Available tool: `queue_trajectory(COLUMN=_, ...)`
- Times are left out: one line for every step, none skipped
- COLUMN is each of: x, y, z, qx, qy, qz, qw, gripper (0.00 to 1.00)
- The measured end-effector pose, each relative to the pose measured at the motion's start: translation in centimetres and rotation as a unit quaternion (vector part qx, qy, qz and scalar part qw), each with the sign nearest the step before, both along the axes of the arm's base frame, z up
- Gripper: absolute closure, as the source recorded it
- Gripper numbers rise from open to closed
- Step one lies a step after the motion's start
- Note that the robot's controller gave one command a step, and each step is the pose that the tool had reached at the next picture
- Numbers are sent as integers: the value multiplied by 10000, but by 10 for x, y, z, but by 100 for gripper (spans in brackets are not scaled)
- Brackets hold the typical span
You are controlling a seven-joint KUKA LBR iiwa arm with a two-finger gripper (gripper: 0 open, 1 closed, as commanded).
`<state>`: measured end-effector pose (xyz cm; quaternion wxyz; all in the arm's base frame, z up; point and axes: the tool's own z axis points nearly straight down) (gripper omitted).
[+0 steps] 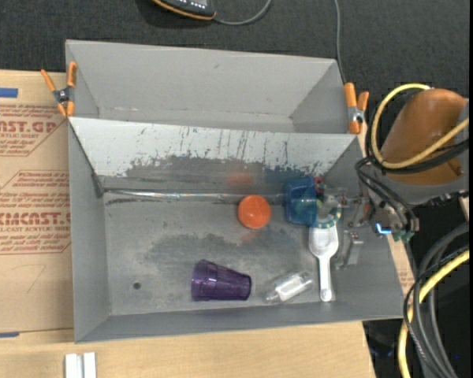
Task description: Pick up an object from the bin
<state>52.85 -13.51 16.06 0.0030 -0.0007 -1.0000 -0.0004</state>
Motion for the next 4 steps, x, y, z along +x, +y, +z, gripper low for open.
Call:
queue_trajectory(x=2, y=1, z=5, qx=-7, qy=-38, qz=10, qw=10000, gripper=0)
queue_trajectory(x=-40, y=24, z=-90, qx=3, qy=-59, qz=1685, qw=9857, gripper=0)
queue_trajectory(x=-44, y=35, z=-7, qx=-5, qy=-56, qz=1886, qw=9820, gripper=0)
queue_trajectory(x=-46, y=-18, z=-62, qx=8, qy=-56, qz=1097, qw=9939, gripper=0)
